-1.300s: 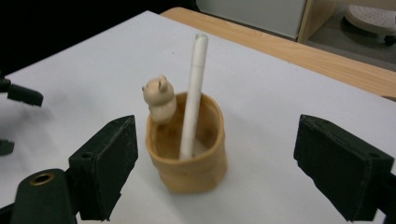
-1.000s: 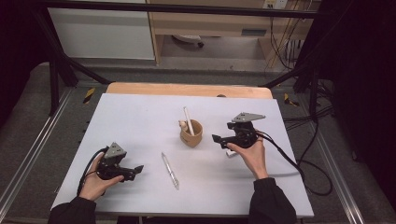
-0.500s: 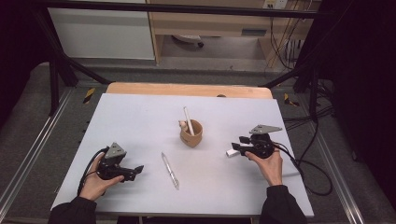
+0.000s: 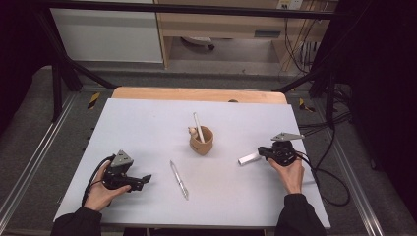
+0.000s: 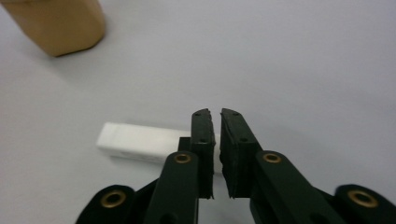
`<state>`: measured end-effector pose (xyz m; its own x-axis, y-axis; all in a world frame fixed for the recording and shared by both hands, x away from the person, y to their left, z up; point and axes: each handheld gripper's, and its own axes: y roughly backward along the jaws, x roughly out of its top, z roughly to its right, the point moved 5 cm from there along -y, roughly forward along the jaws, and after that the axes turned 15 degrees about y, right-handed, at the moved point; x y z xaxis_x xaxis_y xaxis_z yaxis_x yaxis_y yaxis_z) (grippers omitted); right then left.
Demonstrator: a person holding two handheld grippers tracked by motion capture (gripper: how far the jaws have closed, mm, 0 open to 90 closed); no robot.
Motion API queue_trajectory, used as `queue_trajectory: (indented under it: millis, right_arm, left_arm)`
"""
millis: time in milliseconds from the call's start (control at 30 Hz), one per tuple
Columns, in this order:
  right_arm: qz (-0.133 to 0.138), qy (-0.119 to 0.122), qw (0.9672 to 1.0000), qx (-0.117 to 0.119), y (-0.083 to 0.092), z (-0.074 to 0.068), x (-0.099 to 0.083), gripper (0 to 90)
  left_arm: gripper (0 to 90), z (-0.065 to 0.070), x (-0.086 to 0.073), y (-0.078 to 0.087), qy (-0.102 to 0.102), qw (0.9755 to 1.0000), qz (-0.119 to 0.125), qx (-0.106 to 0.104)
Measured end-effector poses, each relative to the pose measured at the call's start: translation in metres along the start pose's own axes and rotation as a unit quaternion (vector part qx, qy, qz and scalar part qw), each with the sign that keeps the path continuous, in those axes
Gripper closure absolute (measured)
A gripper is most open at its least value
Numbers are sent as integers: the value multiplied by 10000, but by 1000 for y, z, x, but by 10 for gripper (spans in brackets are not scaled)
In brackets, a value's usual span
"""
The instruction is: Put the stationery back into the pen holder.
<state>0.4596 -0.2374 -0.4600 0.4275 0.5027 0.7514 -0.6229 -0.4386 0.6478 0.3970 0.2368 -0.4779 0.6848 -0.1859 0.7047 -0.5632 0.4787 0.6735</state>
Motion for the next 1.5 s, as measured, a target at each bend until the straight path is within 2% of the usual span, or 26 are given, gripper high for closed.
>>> queue_trajectory:
  millis: [67, 267, 433, 900, 1200, 1333, 1500]
  right_arm:
    - [-72, -34, 9999, -85, -2, 4, -3, 900]
    - [-268, -75, 9994, -222, -8, 13, -9, 900]
    - [-354, -34, 9992, -154, -14, 14, -14, 900]
    - [-237, 175, 9995, 126, -19, -4, -4, 900]
    - [-128, 99, 9991, 389, -23, -15, -3, 900]
    - [-168, 278, 9987, 396, -25, -21, 0, 900]
    - [-203, 284, 9984, 448, -27, -28, 2, 900]
  left_arm:
    - [73, 0, 0, 0, -2, 10000, -2, 0]
    - [73, 0, 0, 0, -2, 10000, -3, -4]
    - [74, 0, 0, 0, -1, 10000, -4, -1]
    - [73, 0, 0, 0, -25, 10000, -25, 3]
    - [73, 1, 0, -1, -32, 10000, -36, -4]
    - [73, 1, 0, 0, -28, 10000, -35, -2]
    - [73, 1, 0, 0, -8, 10000, -3, -4]
